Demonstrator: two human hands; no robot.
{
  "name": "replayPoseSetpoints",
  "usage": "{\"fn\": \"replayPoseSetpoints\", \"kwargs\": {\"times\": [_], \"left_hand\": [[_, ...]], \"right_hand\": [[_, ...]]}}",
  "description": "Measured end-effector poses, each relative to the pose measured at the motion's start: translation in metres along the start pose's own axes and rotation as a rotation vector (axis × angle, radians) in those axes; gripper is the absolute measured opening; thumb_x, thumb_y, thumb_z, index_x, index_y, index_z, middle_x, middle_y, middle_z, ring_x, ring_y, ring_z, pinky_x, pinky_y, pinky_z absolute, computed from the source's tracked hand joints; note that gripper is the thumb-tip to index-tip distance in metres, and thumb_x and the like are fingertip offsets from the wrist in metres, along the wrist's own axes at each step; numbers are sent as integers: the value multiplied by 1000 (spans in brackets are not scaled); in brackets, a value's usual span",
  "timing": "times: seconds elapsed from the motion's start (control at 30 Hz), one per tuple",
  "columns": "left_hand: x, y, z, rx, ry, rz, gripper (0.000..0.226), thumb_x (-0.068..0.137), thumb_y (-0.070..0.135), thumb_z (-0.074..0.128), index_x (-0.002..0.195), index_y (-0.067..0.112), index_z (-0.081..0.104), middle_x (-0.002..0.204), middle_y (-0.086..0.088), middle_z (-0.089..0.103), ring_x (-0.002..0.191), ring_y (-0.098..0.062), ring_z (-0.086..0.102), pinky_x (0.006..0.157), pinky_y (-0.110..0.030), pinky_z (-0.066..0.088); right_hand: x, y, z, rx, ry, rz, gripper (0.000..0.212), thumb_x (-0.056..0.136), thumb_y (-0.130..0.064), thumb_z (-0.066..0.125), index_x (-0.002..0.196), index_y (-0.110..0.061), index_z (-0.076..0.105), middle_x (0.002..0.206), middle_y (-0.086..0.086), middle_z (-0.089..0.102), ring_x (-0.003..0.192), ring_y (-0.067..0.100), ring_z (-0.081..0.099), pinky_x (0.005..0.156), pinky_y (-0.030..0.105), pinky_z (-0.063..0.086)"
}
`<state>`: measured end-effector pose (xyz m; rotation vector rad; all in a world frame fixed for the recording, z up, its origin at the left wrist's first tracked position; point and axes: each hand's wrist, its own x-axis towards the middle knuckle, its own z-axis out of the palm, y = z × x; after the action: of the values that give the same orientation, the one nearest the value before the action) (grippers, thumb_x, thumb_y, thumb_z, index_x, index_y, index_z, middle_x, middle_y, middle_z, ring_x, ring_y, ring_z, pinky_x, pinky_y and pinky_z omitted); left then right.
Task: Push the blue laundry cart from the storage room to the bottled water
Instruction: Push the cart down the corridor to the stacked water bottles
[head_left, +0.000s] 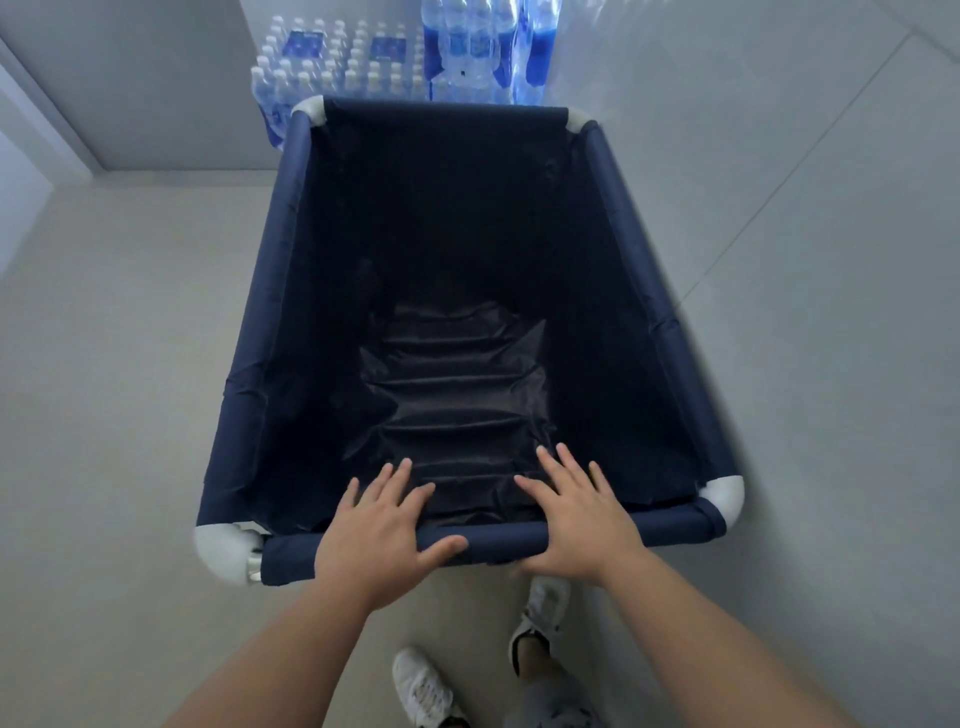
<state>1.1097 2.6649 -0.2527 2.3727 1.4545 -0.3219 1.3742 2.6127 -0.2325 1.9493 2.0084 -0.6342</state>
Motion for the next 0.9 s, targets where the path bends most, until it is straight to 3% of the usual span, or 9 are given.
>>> {"fn": "replayPoseSetpoints", "kwargs": {"times": [0.13,0.5,0.9], "left_hand": [[0,4,-4,-14,17,-22,114,70,93,-16,156,36,33,172,2,9,157,-17,3,127,-50,3],[2,2,-1,-2,6,-25,99,79,90,1,144,35,50,168,3,27,155,-17,17,126,-47,11],[8,1,-1,-10,16,-28,108,72,93,-9,148,37,45,169,4,22,155,-16,14,126,-47,10]], "right_hand": [[2,4,3,13,-13,1,119,55,-99,42,155,-40,18,167,-5,-6,150,15,-18,121,52,-3],[10,5,9,11,-43,-7,113,57,-99,37,153,-41,23,167,-7,7,152,14,-4,121,51,4],[15,8,6,23,-54,-22,118,53,-100,34,154,-40,21,167,-6,10,152,15,-1,121,52,4]]}}
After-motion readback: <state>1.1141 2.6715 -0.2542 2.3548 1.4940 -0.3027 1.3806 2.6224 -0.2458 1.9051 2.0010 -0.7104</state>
